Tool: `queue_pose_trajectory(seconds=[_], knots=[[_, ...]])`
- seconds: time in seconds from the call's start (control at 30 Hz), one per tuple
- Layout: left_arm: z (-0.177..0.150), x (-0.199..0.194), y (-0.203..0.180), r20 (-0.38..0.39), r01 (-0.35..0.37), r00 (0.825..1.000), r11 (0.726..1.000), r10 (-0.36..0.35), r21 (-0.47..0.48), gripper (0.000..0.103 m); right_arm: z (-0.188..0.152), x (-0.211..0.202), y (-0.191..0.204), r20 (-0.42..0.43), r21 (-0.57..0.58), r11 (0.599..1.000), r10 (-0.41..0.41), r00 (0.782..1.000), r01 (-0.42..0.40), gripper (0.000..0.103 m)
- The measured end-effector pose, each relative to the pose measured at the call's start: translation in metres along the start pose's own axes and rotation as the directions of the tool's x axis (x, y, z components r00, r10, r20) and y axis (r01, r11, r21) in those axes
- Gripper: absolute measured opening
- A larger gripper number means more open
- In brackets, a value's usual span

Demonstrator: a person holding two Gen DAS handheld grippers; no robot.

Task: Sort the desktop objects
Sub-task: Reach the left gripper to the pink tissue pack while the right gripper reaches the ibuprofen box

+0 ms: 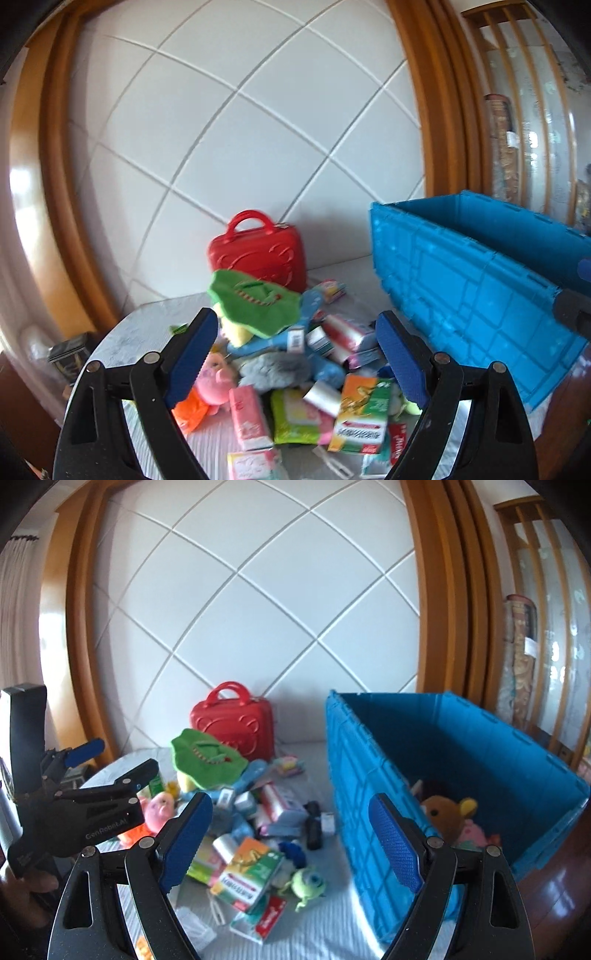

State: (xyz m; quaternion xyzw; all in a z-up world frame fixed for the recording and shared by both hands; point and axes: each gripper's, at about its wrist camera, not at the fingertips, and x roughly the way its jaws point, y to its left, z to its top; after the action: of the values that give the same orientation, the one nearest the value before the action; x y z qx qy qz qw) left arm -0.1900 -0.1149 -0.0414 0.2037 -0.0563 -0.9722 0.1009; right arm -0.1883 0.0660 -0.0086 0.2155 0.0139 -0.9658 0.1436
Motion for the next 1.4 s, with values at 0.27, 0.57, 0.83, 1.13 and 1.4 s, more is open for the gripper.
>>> queue_pose_trajectory(seconds=[0.27, 0.57, 0.83, 1.13, 1.4], knots=[[-0.047, -0.004, 0.023, -0.066, -0.171, 0.984, 0.983, 0.167, -0.061, 0.088, -0.025, 0.009, -0.004, -0.062, -0.047, 0.997, 0.059, 0.996, -0.062, 0.087], [-0.094, -0.017, 0.038, -0.104, -0.282, 0.956, 0.957, 0.274, -0.07, 0.088, -0.058, 0.031, -0.021, -0.13, -0.038, 0.993, 0.11, 0.985, -0.115, 0.088], [-0.139, -0.006, 0.076, -0.185, -0.355, 0.923, 0.933, 0.338, -0.063, 0.088, -0.077, 0.072, 0.0, -0.206, -0.035, 0.987, 0.15, 0.967, -0.16, 0.094], [-0.157, 0.062, 0.108, -0.258, -0.271, 0.932, 0.962, 0.255, -0.025, 0.088, -0.091, 0.141, 0.047, -0.309, 0.005, 0.992, 0.124, 0.943, -0.129, 0.094], [-0.147, 0.147, 0.104, -0.255, -0.046, 0.966, 0.999, 0.04, -0.016, 0.088, -0.11, 0.18, 0.073, -0.361, 0.043, 0.999, 0.031, 0.932, -0.017, 0.094]])
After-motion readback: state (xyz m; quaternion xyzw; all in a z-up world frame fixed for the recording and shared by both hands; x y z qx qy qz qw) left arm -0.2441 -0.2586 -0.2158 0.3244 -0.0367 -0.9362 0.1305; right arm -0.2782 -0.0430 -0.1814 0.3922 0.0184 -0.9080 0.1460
